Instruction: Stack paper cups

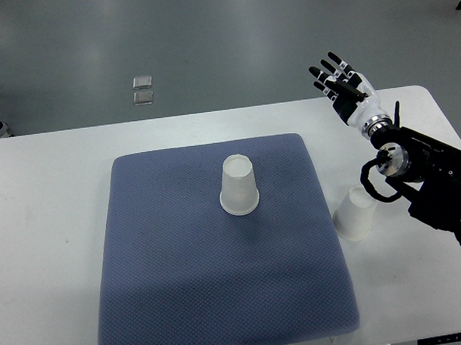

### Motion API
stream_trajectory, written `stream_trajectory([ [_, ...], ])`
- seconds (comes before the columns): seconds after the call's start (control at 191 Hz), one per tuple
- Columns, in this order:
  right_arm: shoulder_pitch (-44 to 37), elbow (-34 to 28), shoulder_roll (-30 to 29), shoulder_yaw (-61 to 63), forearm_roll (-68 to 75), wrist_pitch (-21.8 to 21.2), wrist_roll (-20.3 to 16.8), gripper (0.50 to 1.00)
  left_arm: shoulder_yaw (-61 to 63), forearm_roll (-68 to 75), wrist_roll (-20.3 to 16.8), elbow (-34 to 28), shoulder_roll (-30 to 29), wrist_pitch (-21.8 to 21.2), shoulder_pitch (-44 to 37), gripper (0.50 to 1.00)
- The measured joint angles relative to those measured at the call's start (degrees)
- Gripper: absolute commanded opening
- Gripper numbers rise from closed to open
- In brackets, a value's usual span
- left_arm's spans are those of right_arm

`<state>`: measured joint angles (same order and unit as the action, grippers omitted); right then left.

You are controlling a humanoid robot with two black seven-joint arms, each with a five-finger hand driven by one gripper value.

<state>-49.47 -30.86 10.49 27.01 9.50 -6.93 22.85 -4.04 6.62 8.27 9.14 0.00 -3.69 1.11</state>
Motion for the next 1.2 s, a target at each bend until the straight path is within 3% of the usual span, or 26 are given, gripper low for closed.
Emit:
stream_trajectory([
  [0.403, -2.21, -0.35, 2.47, -0.56, -2.23, 0.52, -0.46, 0.911, 0.0, 0.0, 0.0, 0.0, 0.0, 0.0, 0.0, 1.0],
  [0.633, -5.25, -4.55, 7.39, -1.5, -13.0, 0.61, -0.82, 0.911, 0.0, 0.01, -0.01, 0.0, 0.0, 0.0, -0.01, 1.0],
  [0.874, -8.43, -16.53, 18.99, -9.95, -27.68, -0.69, -0.88, 0.911, 0.0, 0.02, -0.02, 0.0, 0.0, 0.0, 0.0, 1.0],
  [1.198, -15.44, -35.4, 36.98, -23.76, -49.13, -6.45, -0.88, 0.909, 0.0, 0.02, -0.02, 0.0, 0.0, 0.0, 0.02, 1.0],
])
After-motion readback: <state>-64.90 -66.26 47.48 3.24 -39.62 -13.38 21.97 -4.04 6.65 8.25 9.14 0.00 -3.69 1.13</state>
